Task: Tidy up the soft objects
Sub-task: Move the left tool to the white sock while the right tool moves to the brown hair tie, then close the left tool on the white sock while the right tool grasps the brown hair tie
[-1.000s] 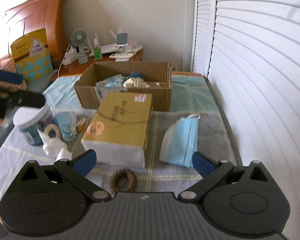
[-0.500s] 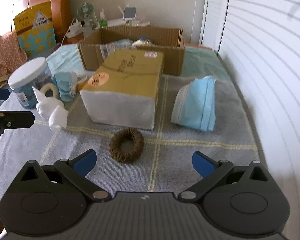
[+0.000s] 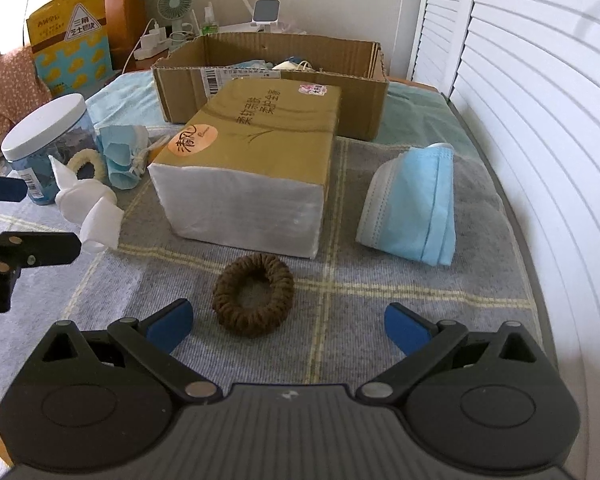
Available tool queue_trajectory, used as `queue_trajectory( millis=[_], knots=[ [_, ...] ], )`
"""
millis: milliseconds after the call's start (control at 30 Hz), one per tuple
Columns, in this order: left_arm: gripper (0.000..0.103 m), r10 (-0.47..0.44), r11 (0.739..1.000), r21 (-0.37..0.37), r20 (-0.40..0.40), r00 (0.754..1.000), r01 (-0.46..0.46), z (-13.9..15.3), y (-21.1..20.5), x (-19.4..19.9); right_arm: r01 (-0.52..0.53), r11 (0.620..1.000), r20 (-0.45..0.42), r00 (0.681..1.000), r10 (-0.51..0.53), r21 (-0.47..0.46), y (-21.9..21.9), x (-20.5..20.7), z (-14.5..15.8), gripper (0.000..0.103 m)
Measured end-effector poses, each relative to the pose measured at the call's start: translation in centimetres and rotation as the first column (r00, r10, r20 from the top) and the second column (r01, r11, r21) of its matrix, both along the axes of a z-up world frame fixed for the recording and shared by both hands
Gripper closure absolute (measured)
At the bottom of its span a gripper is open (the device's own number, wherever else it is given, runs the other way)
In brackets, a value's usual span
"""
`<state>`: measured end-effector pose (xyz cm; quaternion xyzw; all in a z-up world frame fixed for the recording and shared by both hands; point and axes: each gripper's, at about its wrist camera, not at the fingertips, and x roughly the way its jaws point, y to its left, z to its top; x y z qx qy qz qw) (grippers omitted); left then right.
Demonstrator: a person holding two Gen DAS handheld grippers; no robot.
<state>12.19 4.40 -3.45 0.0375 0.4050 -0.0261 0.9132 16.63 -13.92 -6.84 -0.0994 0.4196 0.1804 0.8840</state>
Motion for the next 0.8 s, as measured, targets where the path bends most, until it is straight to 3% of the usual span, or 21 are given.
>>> queue_trajectory(
  millis=[533,800],
  knots=[
    [0.007,-0.023,0.999,-0.022,-0.015,1.0,0.023,-1.5,-0.1,1.8,-0.041,0.999,0.043,0.998,0.041,0.005,-0.2,0.2,-0.2,0.0],
    [0.007,-0.048,0.998,-0.037,0.027,0.999,0.049,-1.0,-0.4,1.9,-0.051,0.999,0.051,0.997,0.051,0.009,-0.4,-0.1,-0.2,0.0]
  ],
)
